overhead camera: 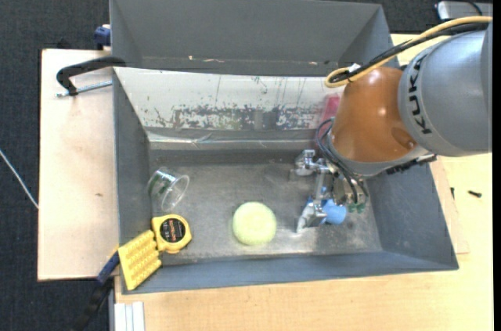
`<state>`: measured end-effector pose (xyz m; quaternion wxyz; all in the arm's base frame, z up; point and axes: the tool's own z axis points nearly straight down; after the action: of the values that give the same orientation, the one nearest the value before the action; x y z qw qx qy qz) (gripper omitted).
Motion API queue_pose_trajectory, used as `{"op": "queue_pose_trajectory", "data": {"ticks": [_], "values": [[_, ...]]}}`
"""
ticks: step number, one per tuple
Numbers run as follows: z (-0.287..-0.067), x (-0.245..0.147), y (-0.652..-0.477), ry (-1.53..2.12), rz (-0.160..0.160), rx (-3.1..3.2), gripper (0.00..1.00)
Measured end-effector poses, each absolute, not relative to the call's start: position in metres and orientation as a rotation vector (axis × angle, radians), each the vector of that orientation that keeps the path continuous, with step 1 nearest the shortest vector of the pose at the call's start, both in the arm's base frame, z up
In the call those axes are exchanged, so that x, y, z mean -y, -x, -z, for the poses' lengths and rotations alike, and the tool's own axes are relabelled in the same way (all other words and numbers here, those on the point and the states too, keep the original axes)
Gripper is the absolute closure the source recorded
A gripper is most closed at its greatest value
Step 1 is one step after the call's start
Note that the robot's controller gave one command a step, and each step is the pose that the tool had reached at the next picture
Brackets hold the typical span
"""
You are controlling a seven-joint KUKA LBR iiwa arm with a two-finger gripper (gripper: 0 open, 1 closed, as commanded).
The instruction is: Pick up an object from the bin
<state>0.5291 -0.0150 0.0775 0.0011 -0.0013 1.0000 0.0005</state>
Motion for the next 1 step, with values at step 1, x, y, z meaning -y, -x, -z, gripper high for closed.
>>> {"op": "queue_pose_trajectory", "data": {"ticks": [1], "values": [[-0.0722, 0.0277, -0.536, 0.213, -0.009, -3.127, 0.0]]}}
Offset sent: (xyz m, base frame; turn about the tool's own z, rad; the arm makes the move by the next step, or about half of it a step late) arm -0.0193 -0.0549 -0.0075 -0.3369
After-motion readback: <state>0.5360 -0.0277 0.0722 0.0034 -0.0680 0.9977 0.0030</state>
